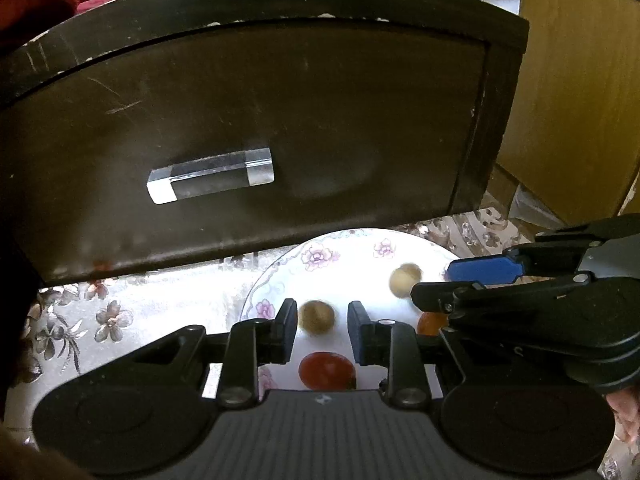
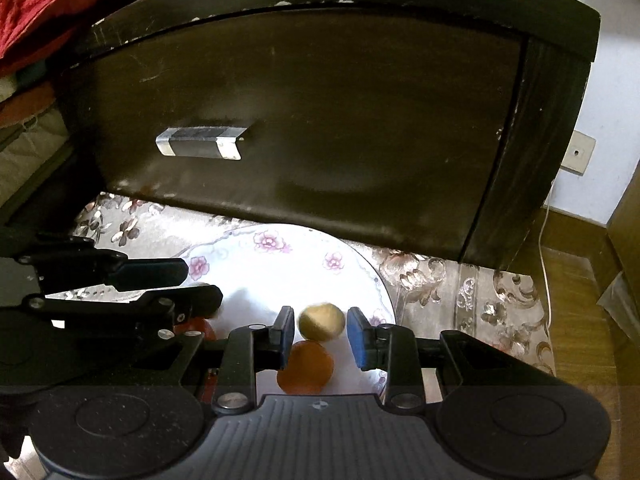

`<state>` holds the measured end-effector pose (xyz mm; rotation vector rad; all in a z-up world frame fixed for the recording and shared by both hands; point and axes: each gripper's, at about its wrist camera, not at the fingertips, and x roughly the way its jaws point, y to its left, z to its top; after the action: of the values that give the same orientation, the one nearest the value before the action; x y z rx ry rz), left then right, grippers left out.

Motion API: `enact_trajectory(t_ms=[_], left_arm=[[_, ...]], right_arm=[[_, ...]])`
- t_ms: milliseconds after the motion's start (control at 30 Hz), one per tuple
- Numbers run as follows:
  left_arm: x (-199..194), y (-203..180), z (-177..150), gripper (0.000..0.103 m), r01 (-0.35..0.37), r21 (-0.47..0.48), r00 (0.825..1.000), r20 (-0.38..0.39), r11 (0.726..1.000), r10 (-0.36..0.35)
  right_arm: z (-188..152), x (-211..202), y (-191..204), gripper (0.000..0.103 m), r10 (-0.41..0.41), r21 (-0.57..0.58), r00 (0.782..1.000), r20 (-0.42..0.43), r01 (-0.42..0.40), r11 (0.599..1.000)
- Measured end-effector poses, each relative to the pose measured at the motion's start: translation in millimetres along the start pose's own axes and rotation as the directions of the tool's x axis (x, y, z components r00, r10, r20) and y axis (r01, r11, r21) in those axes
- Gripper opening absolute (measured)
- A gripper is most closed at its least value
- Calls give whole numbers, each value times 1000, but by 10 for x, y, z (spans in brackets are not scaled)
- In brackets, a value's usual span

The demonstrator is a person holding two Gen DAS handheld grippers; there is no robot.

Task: Organize fruits
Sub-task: 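Open the left tool over the plate while the right tool drops its brown fruit, then grasp the large dark red tomato with the left tool while the right tool grasps the orange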

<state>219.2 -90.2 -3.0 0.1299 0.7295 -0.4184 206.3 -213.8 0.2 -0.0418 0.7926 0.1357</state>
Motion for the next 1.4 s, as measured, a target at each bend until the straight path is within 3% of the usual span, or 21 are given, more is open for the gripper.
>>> enact_trajectory(t_ms=[467,700,933,1200,1400], left_arm=[[-509,153,-97,38,-34,-14,999,28,999,34],[-886,334,-354,38,-68,-46,998,2,997,69],[-1153,471,-610,39,-89,-78,996,-28,993,87],[-1150,674,-807,42,-98,-100,993,-73,990,91],[-1126,785,-778,43,-85,-116,995,-58,990,79]], right_arm=[[5,-265,88,33,19,23,999,42,-20,1000],[-123,-504,379,36,102,-17,994,37,-101,995],[-379,-603,791,38,189,-99,982,-24,-191,977],[-516,-510,1093,44,232,-162,970,-76,-242,957],[-459,-288,1268,46,230,-184,969,-88,-243,952]])
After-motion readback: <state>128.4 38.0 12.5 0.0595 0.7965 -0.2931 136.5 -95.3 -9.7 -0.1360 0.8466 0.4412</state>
